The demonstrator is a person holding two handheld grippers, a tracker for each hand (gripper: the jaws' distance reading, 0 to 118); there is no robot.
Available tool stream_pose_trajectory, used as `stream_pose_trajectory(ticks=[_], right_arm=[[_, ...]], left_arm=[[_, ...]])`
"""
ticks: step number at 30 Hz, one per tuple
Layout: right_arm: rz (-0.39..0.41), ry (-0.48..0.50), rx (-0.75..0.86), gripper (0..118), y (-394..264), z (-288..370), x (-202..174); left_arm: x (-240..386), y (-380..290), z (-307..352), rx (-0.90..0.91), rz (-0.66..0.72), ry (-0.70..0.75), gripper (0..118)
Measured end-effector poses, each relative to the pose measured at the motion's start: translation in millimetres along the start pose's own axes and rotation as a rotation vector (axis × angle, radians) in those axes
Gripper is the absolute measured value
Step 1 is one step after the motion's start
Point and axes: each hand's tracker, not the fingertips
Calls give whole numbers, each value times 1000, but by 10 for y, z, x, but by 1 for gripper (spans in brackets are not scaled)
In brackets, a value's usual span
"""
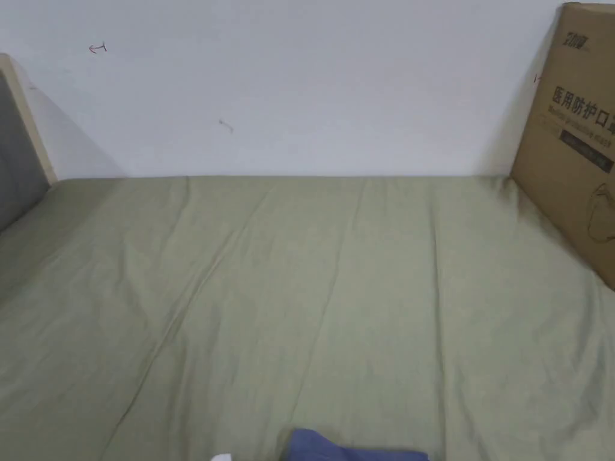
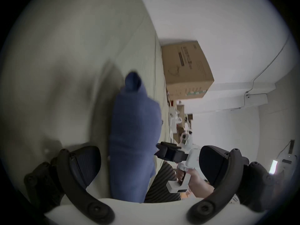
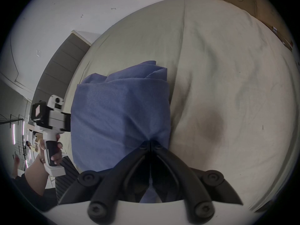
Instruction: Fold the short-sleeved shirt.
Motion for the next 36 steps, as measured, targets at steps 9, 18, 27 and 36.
stream_pose_trajectory(ticks=[9,18,27,36], right_arm=[[-40,30,10,1,-24,-10,76],[10,71,163,1,-29,558,-203],[46,84,287,1,24,1201,-617],[112,41,254,1,-47,1039,-736]], left_arm=[[-193,86,-49,19,-183,218,22],[739,-267,20,63,-265,229,23],[1093,-98,1747,185,-328,461,23],[643,403,3254,277,-297,1071,24]])
